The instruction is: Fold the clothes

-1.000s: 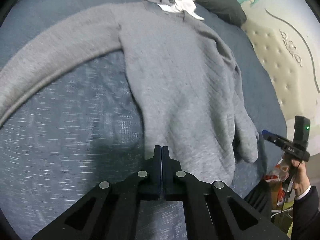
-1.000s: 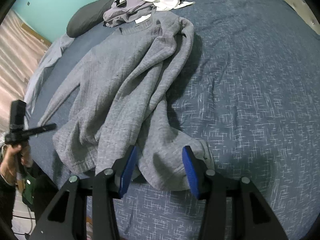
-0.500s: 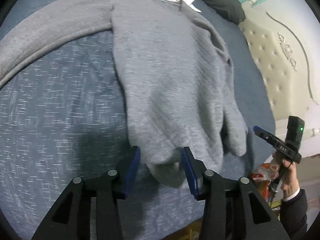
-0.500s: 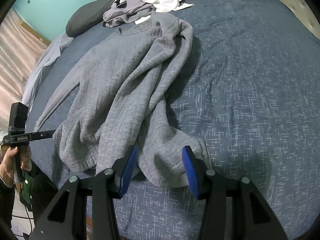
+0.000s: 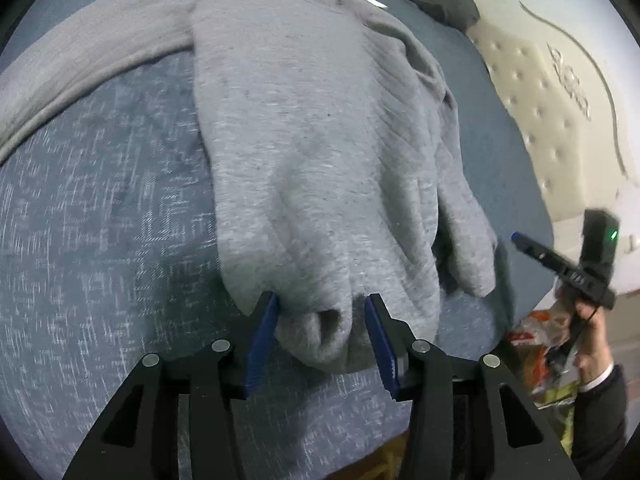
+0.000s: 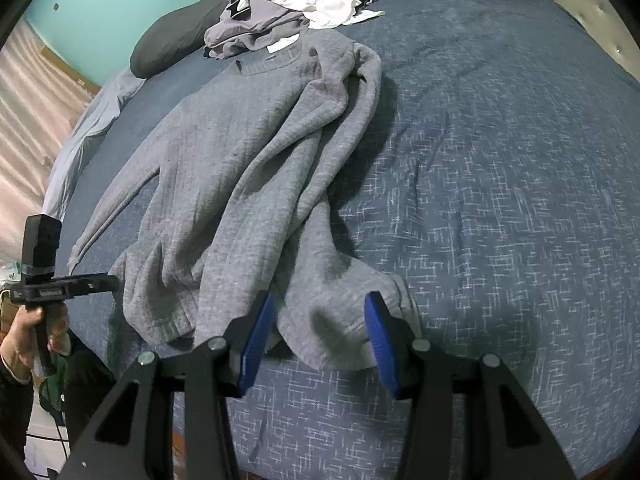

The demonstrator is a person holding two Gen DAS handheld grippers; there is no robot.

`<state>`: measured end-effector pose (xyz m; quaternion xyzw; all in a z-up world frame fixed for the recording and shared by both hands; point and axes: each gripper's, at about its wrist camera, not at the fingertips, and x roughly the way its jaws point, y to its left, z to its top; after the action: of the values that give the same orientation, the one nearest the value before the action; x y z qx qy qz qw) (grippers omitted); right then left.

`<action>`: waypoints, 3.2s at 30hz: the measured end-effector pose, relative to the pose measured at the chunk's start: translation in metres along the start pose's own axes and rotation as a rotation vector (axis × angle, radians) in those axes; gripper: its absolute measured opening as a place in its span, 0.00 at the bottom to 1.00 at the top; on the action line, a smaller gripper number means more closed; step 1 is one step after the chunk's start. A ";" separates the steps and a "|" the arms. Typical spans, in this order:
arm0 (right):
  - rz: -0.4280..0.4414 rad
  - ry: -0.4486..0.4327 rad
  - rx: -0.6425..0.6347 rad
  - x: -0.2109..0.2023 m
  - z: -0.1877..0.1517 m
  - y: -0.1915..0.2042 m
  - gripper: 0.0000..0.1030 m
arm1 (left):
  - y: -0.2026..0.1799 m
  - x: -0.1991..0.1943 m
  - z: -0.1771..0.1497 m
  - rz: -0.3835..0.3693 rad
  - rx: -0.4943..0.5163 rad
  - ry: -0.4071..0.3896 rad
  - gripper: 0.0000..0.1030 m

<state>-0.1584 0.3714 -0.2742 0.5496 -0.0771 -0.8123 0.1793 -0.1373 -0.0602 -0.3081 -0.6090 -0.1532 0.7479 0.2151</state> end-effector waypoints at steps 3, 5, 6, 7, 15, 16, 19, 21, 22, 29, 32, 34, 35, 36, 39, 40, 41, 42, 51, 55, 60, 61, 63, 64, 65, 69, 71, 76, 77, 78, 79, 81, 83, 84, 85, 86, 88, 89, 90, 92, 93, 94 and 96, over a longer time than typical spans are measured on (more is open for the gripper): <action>-0.005 0.000 -0.008 -0.002 0.001 0.001 0.47 | -0.003 0.004 -0.001 0.023 0.038 0.016 0.08; -0.001 -0.007 -0.005 -0.004 0.001 0.001 0.47 | -0.001 -0.002 -0.001 0.024 0.044 0.008 0.07; -0.002 -0.008 -0.003 -0.004 0.002 -0.001 0.47 | 0.000 -0.007 0.000 0.025 0.044 -0.003 0.06; -0.003 -0.009 0.000 -0.004 0.002 -0.002 0.47 | 0.002 -0.013 0.001 0.025 0.044 -0.012 0.06; -0.049 0.037 -0.006 0.016 0.001 -0.007 0.47 | 0.016 -0.073 0.034 0.037 0.043 -0.131 0.06; -0.071 0.046 -0.004 0.021 0.001 -0.008 0.47 | 0.020 -0.078 0.037 0.045 0.039 -0.138 0.06; -0.100 0.063 0.006 0.034 0.002 -0.010 0.47 | 0.031 -0.096 0.031 0.068 0.029 -0.155 0.06; -0.100 0.072 0.011 0.040 0.003 -0.009 0.47 | 0.031 -0.097 0.034 0.079 0.026 -0.162 0.06; -0.102 0.077 0.012 0.044 0.003 -0.009 0.47 | 0.033 -0.100 0.030 0.084 0.026 -0.164 0.06; -0.091 0.080 -0.036 0.050 0.006 -0.004 0.24 | 0.052 -0.108 0.027 0.113 -0.004 -0.165 0.03; -0.083 0.053 -0.029 0.043 0.007 -0.010 0.10 | 0.058 -0.106 0.027 0.115 -0.010 -0.161 0.03; -0.082 0.022 -0.028 0.033 0.009 -0.014 0.08 | 0.058 -0.104 0.027 0.117 -0.009 -0.156 0.03; -0.085 0.004 -0.030 0.026 0.010 -0.015 0.08 | 0.058 -0.103 0.027 0.119 -0.008 -0.154 0.03; -0.092 -0.018 -0.032 0.018 0.013 -0.017 0.08 | 0.058 -0.101 0.027 0.120 -0.007 -0.152 0.03; -0.124 -0.086 -0.020 -0.013 0.025 -0.029 0.07 | 0.059 -0.100 0.028 0.124 -0.004 -0.149 0.03; -0.137 -0.112 -0.008 -0.026 0.029 -0.036 0.07 | 0.060 -0.100 0.028 0.125 -0.004 -0.149 0.03; -0.151 -0.139 0.004 -0.039 0.033 -0.043 0.07 | 0.060 -0.100 0.028 0.126 -0.004 -0.150 0.03; -0.165 -0.166 0.017 -0.051 0.037 -0.050 0.07 | 0.061 -0.100 0.028 0.128 -0.004 -0.149 0.03; -0.281 -0.351 0.103 -0.154 0.082 -0.116 0.07 | 0.061 -0.101 0.026 0.145 -0.008 -0.143 0.03; -0.310 -0.375 0.130 -0.170 0.092 -0.135 0.07 | 0.056 -0.099 0.026 0.159 0.006 -0.137 0.03; -0.340 -0.379 0.139 -0.162 0.094 -0.149 0.07 | 0.050 -0.094 0.026 0.180 0.012 -0.118 0.03; -0.345 -0.372 0.145 -0.159 0.095 -0.154 0.07 | 0.049 -0.093 0.026 0.184 0.013 -0.115 0.03; -0.358 -0.366 0.156 -0.154 0.096 -0.163 0.07 | 0.047 -0.093 0.027 0.187 0.012 -0.114 0.03; -0.367 -0.376 0.157 -0.155 0.096 -0.166 0.07 | 0.046 -0.092 0.028 0.188 0.012 -0.113 0.03; -0.376 -0.386 0.158 -0.156 0.096 -0.169 0.07 | 0.045 -0.092 0.028 0.190 0.012 -0.114 0.03; -0.386 -0.401 0.180 -0.152 0.098 -0.184 0.07 | 0.044 -0.089 0.028 0.185 -0.001 -0.110 0.03; -0.397 -0.348 0.181 -0.137 0.097 -0.190 0.07 | 0.045 -0.085 0.028 0.166 -0.017 -0.101 0.03; -0.415 -0.180 0.154 -0.081 0.080 -0.197 0.08 | 0.038 -0.072 0.025 0.177 0.002 -0.073 0.03; -0.421 -0.158 0.153 -0.074 0.076 -0.197 0.09 | 0.037 -0.071 0.025 0.179 0.006 -0.070 0.03; -0.440 -0.146 0.154 -0.068 0.072 -0.195 0.09 | 0.035 -0.071 0.025 0.181 0.010 -0.068 0.03; -0.460 -0.156 0.156 -0.068 0.070 -0.191 0.10 | 0.034 -0.071 0.025 0.184 0.015 -0.067 0.03; -0.474 -0.209 0.152 -0.074 0.067 -0.180 0.20 | 0.031 -0.072 0.025 0.191 0.025 -0.068 0.03; -0.457 -0.247 0.123 -0.081 0.067 -0.163 0.27 | 0.031 -0.073 0.026 0.191 0.027 -0.072 0.03; -0.446 -0.258 0.107 -0.084 0.068 -0.154 0.28 | 0.030 -0.073 0.027 0.192 0.027 -0.073 0.03; -0.427 -0.262 0.092 -0.087 0.070 -0.143 0.28 | 0.029 -0.073 0.027 0.192 0.027 -0.075 0.03; -0.407 -0.266 0.076 -0.089 0.072 -0.132 0.29 | 0.029 -0.073 0.027 0.193 0.026 -0.076 0.03; -0.360 -0.262 0.051 -0.089 0.076 -0.113 0.30 | 0.026 -0.072 0.028 0.195 0.030 -0.077 0.03; -0.319 -0.254 0.041 -0.088 0.077 -0.104 0.32 | 0.024 -0.072 0.028 0.193 0.032 -0.079 0.03; -0.268 -0.238 0.032 -0.085 0.078 -0.094 0.39 | 0.023 -0.072 0.028 0.191 0.034 -0.080 0.03; -0.116 -0.174 0.024 -0.067 0.076 -0.070 0.49 | 0.019 -0.072 0.027 0.192 0.038 -0.088 0.03; -0.054 -0.147 0.020 -0.059 0.076 -0.059 0.50 | 0.017 -0.073 0.027 0.192 0.039 -0.092 0.03; -0.014 -0.124 0.010 -0.050 0.075 -0.047 0.50 | 0.016 -0.074 0.026 0.190 0.041 -0.095 0.03; 0.034 -0.074 -0.022 -0.029 0.068 -0.022 0.51 | 0.013 -0.075 0.025 0.192 0.045 -0.099 0.03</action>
<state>-0.2159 0.3977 -0.2297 0.5158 -0.0842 -0.8297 0.1963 -0.1512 -0.1087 -0.2455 -0.5780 -0.0879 0.7976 0.1483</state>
